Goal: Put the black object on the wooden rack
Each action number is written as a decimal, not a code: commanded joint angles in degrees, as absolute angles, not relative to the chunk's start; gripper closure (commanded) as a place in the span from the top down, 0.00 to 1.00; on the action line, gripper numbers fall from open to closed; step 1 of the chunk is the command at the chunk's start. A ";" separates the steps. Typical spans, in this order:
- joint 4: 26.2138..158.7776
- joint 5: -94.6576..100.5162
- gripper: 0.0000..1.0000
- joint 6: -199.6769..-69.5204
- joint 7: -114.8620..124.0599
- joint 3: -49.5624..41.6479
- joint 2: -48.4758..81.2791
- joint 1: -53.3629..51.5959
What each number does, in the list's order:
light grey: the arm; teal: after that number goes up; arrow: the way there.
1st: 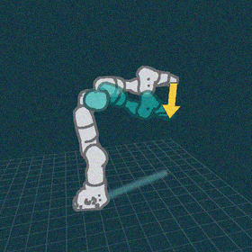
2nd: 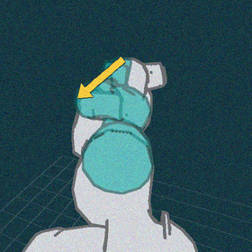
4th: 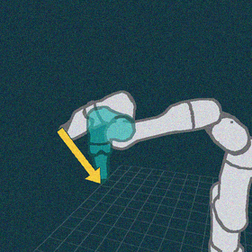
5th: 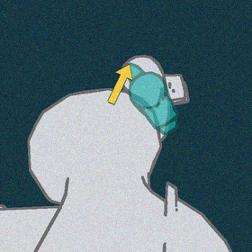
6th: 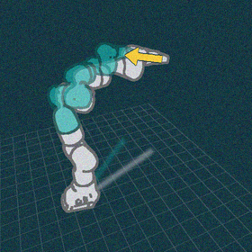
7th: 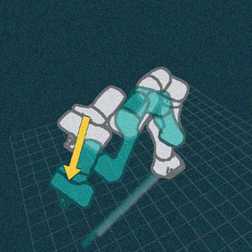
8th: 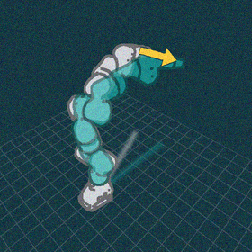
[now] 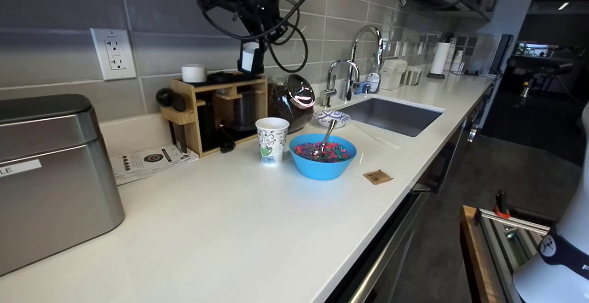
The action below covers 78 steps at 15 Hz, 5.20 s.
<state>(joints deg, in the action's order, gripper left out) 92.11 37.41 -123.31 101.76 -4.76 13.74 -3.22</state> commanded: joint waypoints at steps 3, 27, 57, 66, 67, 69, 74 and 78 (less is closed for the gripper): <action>88.89 37.89 0.00 -126.22 104.97 -6.08 17.27 -3.21; 86.04 37.11 0.34 -129.71 104.31 -7.34 21.25 -3.38; 80.23 21.24 0.00 -124.22 99.81 -7.82 22.22 -2.92; 79.28 20.62 0.00 -124.40 99.22 -8.41 23.82 -2.59; 79.17 20.66 0.00 -124.41 99.14 -8.46 23.99 -2.60; 79.11 20.66 0.09 -124.59 98.88 -8.52 24.21 -2.57; 79.02 20.86 0.21 -124.81 98.11 -8.58 24.22 -2.53; 79.02 21.05 0.29 -125.18 97.34 -8.61 24.14 -2.57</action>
